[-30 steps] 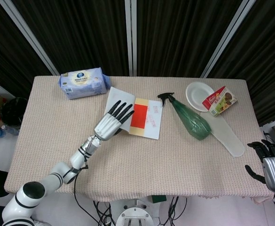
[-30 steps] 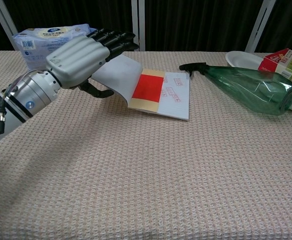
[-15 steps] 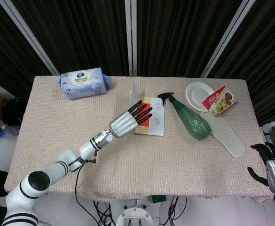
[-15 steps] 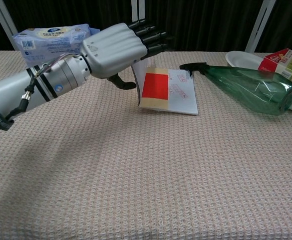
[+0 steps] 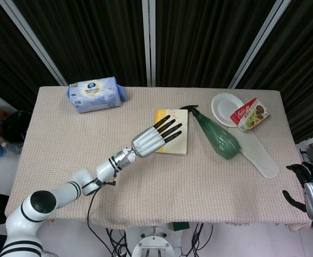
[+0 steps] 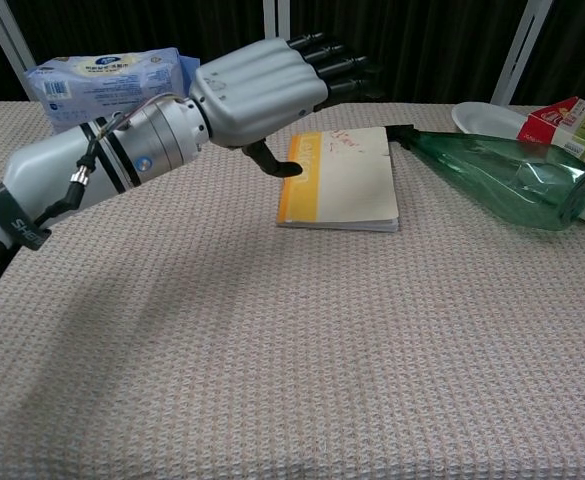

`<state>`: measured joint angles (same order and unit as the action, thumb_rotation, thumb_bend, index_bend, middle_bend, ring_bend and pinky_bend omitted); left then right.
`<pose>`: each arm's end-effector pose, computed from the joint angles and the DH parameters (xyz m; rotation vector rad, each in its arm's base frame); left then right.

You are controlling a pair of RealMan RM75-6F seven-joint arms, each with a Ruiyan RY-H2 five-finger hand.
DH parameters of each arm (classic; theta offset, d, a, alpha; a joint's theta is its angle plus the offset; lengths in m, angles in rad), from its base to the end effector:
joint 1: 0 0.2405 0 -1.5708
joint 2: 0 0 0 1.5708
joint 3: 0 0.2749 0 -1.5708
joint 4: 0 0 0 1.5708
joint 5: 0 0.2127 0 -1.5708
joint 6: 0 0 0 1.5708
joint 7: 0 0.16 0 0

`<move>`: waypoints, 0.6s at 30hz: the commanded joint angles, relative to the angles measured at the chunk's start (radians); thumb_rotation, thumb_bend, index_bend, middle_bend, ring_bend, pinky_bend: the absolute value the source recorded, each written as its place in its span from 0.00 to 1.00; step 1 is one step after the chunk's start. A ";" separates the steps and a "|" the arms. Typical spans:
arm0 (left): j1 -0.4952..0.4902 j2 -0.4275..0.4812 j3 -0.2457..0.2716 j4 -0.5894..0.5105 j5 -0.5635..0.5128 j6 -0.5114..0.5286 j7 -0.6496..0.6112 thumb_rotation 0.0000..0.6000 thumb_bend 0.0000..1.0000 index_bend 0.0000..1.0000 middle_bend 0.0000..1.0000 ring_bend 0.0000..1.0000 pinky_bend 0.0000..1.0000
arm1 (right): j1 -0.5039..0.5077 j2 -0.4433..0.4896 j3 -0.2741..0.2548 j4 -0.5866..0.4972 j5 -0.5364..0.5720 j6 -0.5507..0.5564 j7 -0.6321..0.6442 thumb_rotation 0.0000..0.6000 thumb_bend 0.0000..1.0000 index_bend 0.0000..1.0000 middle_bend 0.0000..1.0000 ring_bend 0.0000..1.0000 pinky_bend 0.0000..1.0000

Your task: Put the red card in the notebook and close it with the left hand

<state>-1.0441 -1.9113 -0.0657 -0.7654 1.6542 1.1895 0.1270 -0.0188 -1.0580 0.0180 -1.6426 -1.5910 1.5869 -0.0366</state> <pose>-0.0489 0.4036 -0.0906 -2.0967 -0.0323 -1.2251 -0.3279 -0.1576 0.1865 1.3872 -0.8293 0.8689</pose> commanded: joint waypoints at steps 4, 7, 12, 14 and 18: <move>0.169 0.199 -0.066 -0.396 -0.219 -0.025 0.049 1.00 0.17 0.09 0.00 0.00 0.05 | 0.009 0.017 0.001 -0.002 0.010 -0.024 0.006 1.00 0.17 0.28 0.24 0.14 0.22; 0.264 0.338 -0.066 -0.596 -0.335 -0.022 0.113 1.00 0.17 0.09 0.00 0.00 0.05 | 0.019 0.028 0.002 -0.002 0.011 -0.040 0.021 1.00 0.17 0.28 0.24 0.14 0.22; 0.428 0.539 -0.024 -0.818 -0.465 0.057 0.166 1.00 0.17 0.10 0.00 0.00 0.05 | 0.042 0.047 0.006 0.014 0.004 -0.068 0.082 1.00 0.17 0.28 0.24 0.14 0.22; 0.488 0.586 -0.003 -0.850 -0.481 0.104 0.155 1.00 0.17 0.11 0.00 0.00 0.05 | 0.050 0.051 0.007 0.025 0.005 -0.080 0.106 1.00 0.17 0.28 0.24 0.14 0.22; 0.621 0.661 0.058 -0.881 -0.469 0.213 0.100 1.00 0.17 0.12 0.00 0.00 0.05 | 0.068 0.056 0.011 0.044 0.015 -0.110 0.128 1.00 0.17 0.28 0.23 0.14 0.22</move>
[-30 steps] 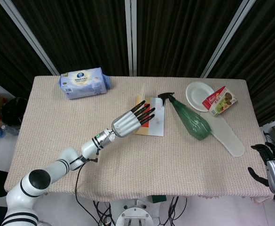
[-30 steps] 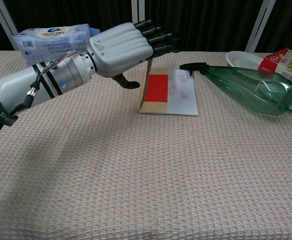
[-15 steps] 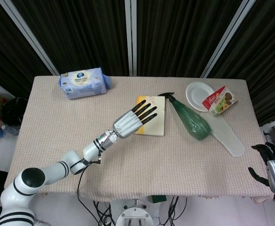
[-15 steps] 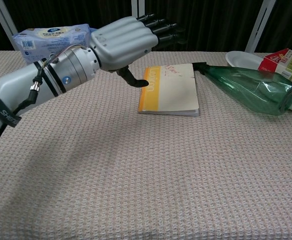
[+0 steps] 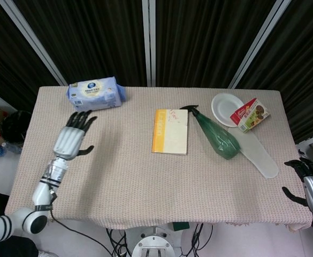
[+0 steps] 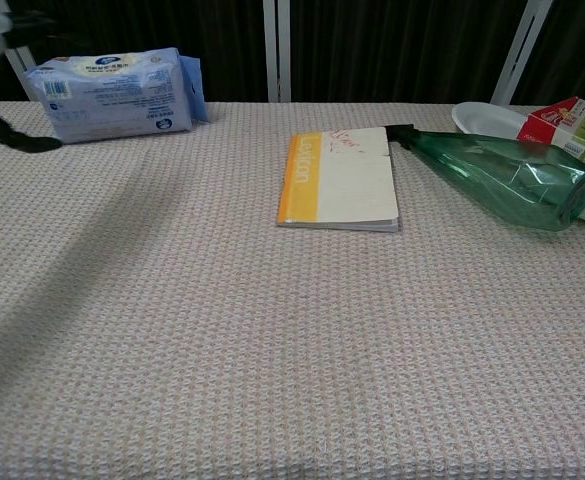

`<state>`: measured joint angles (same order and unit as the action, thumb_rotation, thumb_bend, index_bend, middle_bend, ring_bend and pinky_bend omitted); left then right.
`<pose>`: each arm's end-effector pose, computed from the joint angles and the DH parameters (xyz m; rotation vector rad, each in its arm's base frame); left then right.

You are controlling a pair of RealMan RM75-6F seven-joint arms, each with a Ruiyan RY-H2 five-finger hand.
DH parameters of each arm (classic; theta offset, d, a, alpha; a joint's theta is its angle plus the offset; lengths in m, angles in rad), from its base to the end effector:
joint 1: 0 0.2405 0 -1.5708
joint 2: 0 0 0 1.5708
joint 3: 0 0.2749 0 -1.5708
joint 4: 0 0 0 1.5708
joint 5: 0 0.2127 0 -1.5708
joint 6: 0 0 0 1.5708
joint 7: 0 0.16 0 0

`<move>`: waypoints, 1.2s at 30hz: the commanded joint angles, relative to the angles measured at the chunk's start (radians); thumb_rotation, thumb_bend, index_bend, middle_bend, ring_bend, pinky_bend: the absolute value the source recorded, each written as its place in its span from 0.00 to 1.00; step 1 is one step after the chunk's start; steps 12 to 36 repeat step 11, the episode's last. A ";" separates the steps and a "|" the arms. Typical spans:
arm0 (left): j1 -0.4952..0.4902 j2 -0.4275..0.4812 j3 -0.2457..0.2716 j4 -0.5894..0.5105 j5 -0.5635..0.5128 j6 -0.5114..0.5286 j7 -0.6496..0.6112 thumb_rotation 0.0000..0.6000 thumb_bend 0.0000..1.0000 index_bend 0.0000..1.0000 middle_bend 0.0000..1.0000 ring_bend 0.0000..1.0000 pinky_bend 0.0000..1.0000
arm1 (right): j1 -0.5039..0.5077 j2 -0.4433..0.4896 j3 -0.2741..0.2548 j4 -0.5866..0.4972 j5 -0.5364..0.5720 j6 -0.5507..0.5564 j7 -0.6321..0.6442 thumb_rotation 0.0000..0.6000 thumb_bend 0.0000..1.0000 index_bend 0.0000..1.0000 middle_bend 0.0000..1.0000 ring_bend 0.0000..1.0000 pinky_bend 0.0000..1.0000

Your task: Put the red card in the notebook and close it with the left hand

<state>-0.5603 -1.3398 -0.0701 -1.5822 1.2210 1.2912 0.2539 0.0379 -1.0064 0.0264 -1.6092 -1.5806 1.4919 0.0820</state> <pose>-0.2294 0.3353 0.0747 -1.6051 -0.8275 -0.9623 -0.3352 -0.1782 0.1955 1.4430 -0.8896 0.8739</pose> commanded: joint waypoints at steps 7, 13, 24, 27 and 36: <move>0.353 0.169 0.191 -0.061 0.083 0.277 -0.160 1.00 0.16 0.12 0.00 0.00 0.05 | 0.038 -0.007 -0.004 0.029 -0.036 -0.028 0.022 1.00 0.18 0.27 0.23 0.14 0.22; 0.444 0.154 0.218 -0.027 0.146 0.378 -0.184 1.00 0.16 0.12 0.00 0.00 0.05 | 0.054 -0.024 -0.007 0.032 -0.063 -0.032 0.014 1.00 0.18 0.28 0.23 0.14 0.22; 0.444 0.154 0.218 -0.027 0.146 0.378 -0.184 1.00 0.16 0.12 0.00 0.00 0.05 | 0.054 -0.024 -0.007 0.032 -0.063 -0.032 0.014 1.00 0.18 0.28 0.23 0.14 0.22; 0.444 0.154 0.218 -0.027 0.146 0.378 -0.184 1.00 0.16 0.12 0.00 0.00 0.05 | 0.054 -0.024 -0.007 0.032 -0.063 -0.032 0.014 1.00 0.18 0.28 0.23 0.14 0.22; 0.444 0.154 0.218 -0.027 0.146 0.378 -0.184 1.00 0.16 0.12 0.00 0.00 0.05 | 0.054 -0.024 -0.007 0.032 -0.063 -0.032 0.014 1.00 0.18 0.28 0.23 0.14 0.22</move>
